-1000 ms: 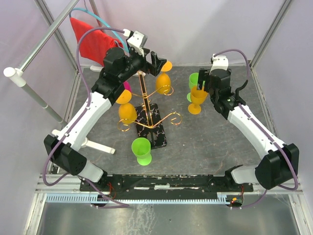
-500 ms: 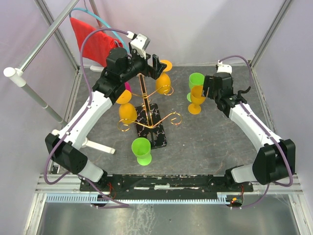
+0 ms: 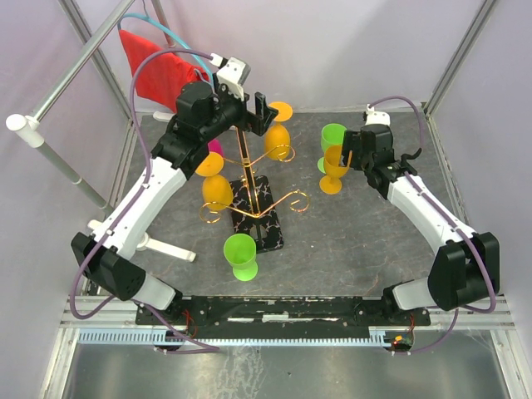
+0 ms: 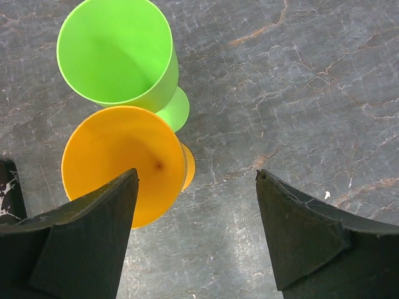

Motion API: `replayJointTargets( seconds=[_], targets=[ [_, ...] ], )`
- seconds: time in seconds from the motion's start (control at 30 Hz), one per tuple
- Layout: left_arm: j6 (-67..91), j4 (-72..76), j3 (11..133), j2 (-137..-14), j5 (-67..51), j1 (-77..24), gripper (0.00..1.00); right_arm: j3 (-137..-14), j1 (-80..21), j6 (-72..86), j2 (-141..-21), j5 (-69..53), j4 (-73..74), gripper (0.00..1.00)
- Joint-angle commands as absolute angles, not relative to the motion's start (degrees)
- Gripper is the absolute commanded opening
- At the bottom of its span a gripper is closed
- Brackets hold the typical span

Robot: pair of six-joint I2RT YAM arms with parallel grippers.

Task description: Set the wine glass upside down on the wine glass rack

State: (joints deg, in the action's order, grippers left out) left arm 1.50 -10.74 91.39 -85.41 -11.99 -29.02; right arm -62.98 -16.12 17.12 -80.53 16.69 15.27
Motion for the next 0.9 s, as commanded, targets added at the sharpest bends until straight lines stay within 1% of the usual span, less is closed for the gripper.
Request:
replayJointTargets(
  seconds=[0.0, 0.33, 0.57, 0.7, 0.87],
  targets=[
    [-0.9, -10.3, 91.8, -82.6, -10.6, -29.2, 0.99, -64.4, -15.9, 17.3, -80.4, 16.5, 13.4, 0.83],
    [-1.8, -12.1, 92.7, -82.1, -10.7, -29.2, 0.99, -64.4, -15.8, 16.8, -79.9, 16.3, 13.4, 0.84],
    [-4.6, -20.2, 92.2, -77.7, -13.6, -29.2, 0.99, -64.6, -15.7, 15.3, -79.3, 17.0, 14.1, 0.84],
    [-6.1, -26.6, 92.0, -73.3, -22.4, -29.2, 0.99, -65.0, -15.5, 15.2, -80.0, 16.3, 14.2, 0.84],
    [-2.7, -31.7, 90.3, -69.6, -32.5, -29.2, 0.99, -66.5, -15.4, 14.4, -81.0, 16.0, 15.1, 0.84]
  ],
)
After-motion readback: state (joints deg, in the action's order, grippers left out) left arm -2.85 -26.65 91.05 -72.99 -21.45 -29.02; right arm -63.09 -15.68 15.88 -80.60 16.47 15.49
